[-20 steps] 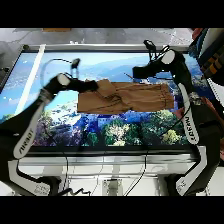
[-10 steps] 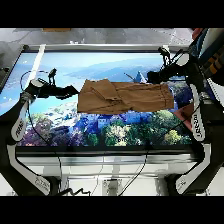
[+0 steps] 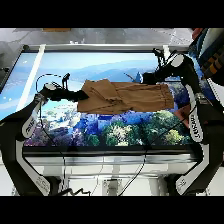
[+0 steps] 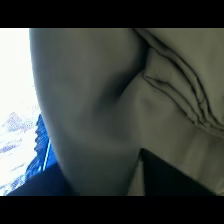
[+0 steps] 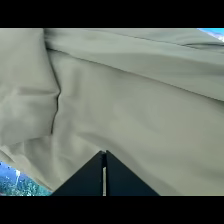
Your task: Fold the clothes and pants, and hang the long-sleeved shirts on hangers.
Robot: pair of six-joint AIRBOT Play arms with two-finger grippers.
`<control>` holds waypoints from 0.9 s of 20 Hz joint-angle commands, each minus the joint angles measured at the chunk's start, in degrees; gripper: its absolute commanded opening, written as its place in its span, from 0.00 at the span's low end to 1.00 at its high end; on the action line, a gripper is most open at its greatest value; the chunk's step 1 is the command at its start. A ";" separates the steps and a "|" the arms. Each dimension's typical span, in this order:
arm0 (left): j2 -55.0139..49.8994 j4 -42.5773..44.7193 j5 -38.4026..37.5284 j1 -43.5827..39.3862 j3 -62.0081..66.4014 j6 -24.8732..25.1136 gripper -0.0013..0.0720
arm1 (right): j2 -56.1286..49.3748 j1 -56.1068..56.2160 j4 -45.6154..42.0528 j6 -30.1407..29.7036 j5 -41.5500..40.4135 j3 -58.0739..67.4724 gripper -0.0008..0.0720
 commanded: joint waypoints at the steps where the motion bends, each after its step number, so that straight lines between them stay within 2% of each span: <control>1: 0.61 1.75 0.13 -0.74 0.11 -1.88 0.05 | -0.02 0.66 -0.09 -0.02 -0.07 -0.02 0.05; 4: 4.76 3.91 -3.74 0.74 0.44 -1.90 0.03 | -0.02 0.68 1.42 0.00 0.09 -0.02 0.05; 9: 20.33 15.76 -7.54 0.59 0.50 -1.88 0.03 | -0.13 3.06 4.68 0.02 -1.14 -0.04 0.05; 14: 34.58 17.14 -8.39 -1.44 0.50 -2.10 0.03 | -1.01 11.45 4.68 4.35 -10.99 -0.44 0.05; 18: 40.44 17.18 -11.93 -2.64 0.50 -2.47 0.03 | -2.71 18.97 4.63 6.93 -19.37 -0.63 0.05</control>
